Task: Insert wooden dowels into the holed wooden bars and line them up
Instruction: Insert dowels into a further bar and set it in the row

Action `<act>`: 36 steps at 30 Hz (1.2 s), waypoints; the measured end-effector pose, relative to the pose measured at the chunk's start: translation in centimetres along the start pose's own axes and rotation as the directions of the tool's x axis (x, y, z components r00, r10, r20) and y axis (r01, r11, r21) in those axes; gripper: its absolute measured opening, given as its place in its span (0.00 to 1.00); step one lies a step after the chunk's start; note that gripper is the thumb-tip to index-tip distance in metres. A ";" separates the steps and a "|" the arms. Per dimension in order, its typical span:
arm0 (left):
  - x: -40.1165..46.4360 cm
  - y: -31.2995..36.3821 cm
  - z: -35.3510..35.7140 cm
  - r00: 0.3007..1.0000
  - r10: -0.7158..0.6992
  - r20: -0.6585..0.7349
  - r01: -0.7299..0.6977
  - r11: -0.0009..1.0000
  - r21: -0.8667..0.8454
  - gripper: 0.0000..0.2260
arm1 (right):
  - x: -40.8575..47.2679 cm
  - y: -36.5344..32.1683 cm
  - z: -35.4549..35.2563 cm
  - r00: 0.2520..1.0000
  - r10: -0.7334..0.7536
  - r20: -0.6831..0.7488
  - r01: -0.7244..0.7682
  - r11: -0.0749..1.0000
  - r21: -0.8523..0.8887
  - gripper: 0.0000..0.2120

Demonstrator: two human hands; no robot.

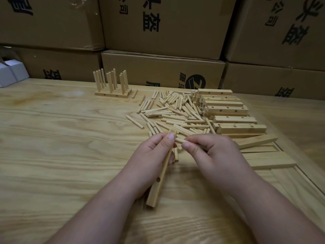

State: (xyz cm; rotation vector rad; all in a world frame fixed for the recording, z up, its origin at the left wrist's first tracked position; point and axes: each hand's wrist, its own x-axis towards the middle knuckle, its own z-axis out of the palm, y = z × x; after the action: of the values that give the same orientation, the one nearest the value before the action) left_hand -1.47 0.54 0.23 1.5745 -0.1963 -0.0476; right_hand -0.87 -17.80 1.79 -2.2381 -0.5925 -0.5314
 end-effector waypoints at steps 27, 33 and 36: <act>0.8 -0.6 -0.3 0.988 -0.063 -0.140 0.012 0.941 -0.338 0.18 | -0.3 -0.3 0.4 0.938 0.186 -0.292 -0.154 0.980 0.127 0.21; 1.9 -0.3 -2.2 0.924 -0.174 -0.341 -0.103 0.745 -0.659 0.18 | -0.5 0.0 1.9 0.964 0.173 0.203 -0.129 0.969 -0.212 0.25; 2.1 -0.3 -2.4 0.915 -0.199 -0.351 -0.099 0.733 -0.673 0.18 | -0.4 -0.1 2.8 0.929 0.186 0.319 -0.072 0.938 -0.338 0.26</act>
State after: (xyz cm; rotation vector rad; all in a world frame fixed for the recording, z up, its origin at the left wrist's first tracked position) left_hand 0.94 2.57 0.14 0.8110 0.1866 0.1514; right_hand -0.70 -15.74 -0.15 -2.6906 -0.5554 -0.1685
